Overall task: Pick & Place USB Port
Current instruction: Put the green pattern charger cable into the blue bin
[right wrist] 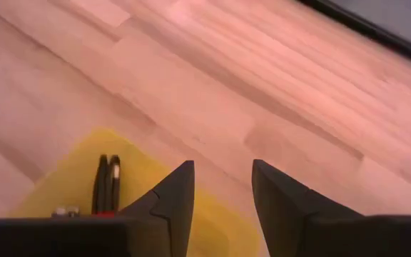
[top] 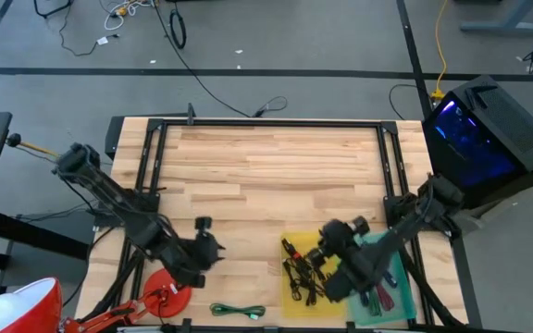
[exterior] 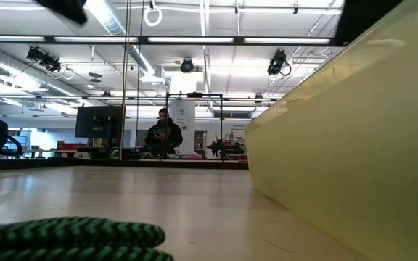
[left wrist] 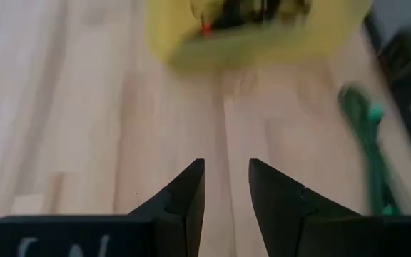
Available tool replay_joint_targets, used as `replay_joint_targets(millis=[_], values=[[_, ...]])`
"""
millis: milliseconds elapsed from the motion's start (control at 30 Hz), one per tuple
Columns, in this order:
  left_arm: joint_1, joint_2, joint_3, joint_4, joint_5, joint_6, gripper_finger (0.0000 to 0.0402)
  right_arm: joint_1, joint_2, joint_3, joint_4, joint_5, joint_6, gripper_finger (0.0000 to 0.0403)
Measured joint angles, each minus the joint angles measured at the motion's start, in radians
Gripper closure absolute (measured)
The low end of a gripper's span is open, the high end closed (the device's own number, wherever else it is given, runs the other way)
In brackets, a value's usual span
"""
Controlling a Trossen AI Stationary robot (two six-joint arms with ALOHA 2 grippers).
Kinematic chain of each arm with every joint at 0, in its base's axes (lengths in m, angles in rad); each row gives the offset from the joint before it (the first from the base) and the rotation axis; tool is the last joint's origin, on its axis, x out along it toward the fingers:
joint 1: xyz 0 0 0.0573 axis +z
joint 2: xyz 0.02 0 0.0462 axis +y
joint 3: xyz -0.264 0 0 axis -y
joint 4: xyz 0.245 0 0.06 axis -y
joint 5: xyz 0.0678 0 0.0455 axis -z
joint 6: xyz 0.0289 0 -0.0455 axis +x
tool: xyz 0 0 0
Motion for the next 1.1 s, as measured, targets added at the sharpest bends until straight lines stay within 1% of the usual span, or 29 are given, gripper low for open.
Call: replay_joint_targets(millis=[100, 167, 267, 333, 500, 600, 733, 833, 967, 1100], values=[[0.014, 0.077, 0.000, 0.008, 0.050, -0.004, 0.0287, -0.047, -0.014, 0.000, 0.072, -0.002, -0.132, 0.0262], [0.020, 0.121, 0.000, 0.018, 0.112, -0.031, 0.0287, -0.067, -0.015, 0.000, 0.115, 0.004, -0.200, 0.0262], [0.023, 0.174, 0.000, 0.063, 0.178, -0.055, 0.0287, -0.083, -0.013, 0.000, 0.160, 0.010, -0.312, 0.0262], [0.023, 0.199, 0.000, 0.095, 0.224, -0.078, 0.0287, -0.089, -0.009, 0.000, 0.179, 0.010, -0.355, 0.0262], [0.020, 0.234, 0.000, 0.222, 0.339, -0.140, 0.0287, -0.089, -0.009, -0.002, 0.194, 0.010, -0.369, 0.0262], [0.005, 0.248, 0.000, 0.291, 0.345, -0.163, 0.0287, -0.081, -0.009, -0.002, 0.207, 0.000, -0.369, 0.0262], [-0.020, 0.296, 0.000, 0.297, 0.344, -0.214, 0.0287, -0.061, -0.009, -0.002, 0.239, 0.001, -0.369, 0.0262], [-0.031, 0.332, 0.000, 0.313, 0.368, -0.265, 0.0287, -0.052, -0.008, -0.002, 0.237, 0.000, -0.378, 0.0262], [-0.043, 0.373, 0.000, 0.401, 0.379, -0.288, 0.0287, -0.054, -0.008, -0.003, 0.235, 0.001, -0.388, 0.0262], [-0.047, 0.396, 0.000, 0.447, 0.441, -0.294, 0.0287, -0.054, -0.008, -0.003, 0.237, 0.001, -0.392, 0.0262]])
